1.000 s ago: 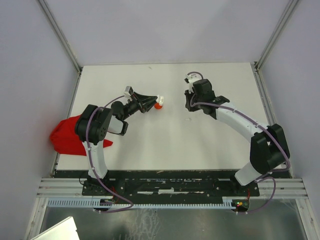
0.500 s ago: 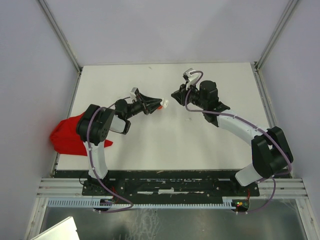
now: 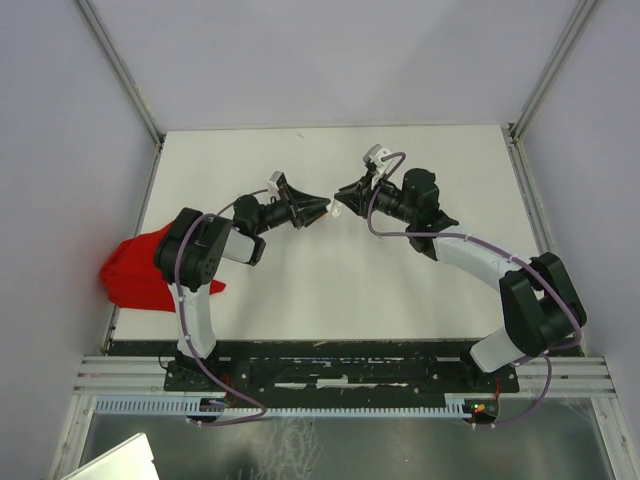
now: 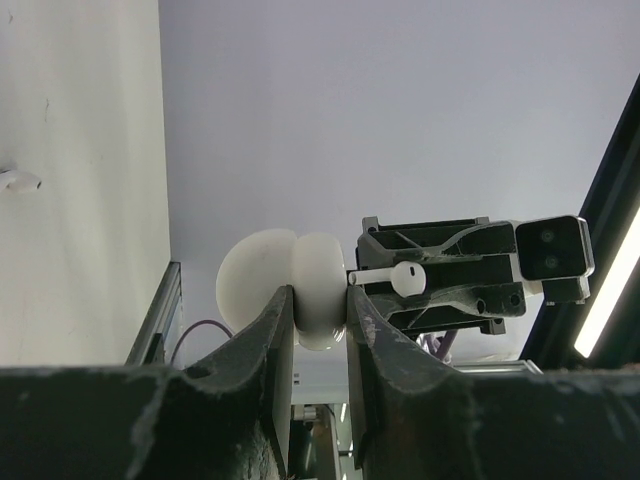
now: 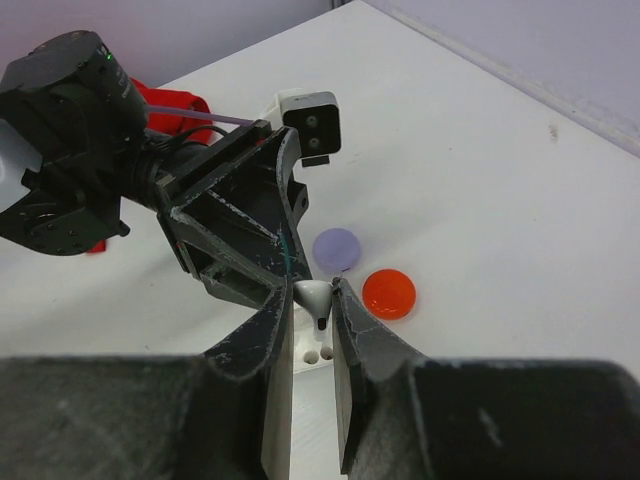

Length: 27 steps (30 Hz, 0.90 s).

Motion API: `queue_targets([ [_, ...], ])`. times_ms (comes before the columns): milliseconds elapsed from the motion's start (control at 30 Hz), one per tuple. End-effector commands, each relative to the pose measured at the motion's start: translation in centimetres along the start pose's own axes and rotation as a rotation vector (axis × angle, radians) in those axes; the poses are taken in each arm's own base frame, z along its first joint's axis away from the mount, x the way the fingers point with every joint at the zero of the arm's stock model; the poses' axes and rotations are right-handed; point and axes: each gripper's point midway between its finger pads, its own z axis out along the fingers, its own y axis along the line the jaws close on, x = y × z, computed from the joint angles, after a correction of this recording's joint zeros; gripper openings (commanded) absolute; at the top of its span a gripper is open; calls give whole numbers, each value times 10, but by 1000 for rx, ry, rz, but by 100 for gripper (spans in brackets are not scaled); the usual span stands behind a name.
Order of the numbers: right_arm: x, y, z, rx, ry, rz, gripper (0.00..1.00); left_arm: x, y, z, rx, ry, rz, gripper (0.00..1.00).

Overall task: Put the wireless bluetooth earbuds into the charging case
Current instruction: Place the earbud in the charging case.

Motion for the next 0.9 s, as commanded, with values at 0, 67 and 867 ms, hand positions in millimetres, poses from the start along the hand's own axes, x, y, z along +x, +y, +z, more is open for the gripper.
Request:
queue_targets([
  [0, -14, 11, -2, -69, -60, -64, 2, 9, -28, 3, 69, 46, 4, 3],
  [67, -8, 11, -1, -71, -47, -66, 2, 10, -31, 3, 84, 51, -5, 3],
  [867, 8, 15, -3, -92, -14, -60, 2, 18, -40, 7, 107, 93, -3, 3],
])
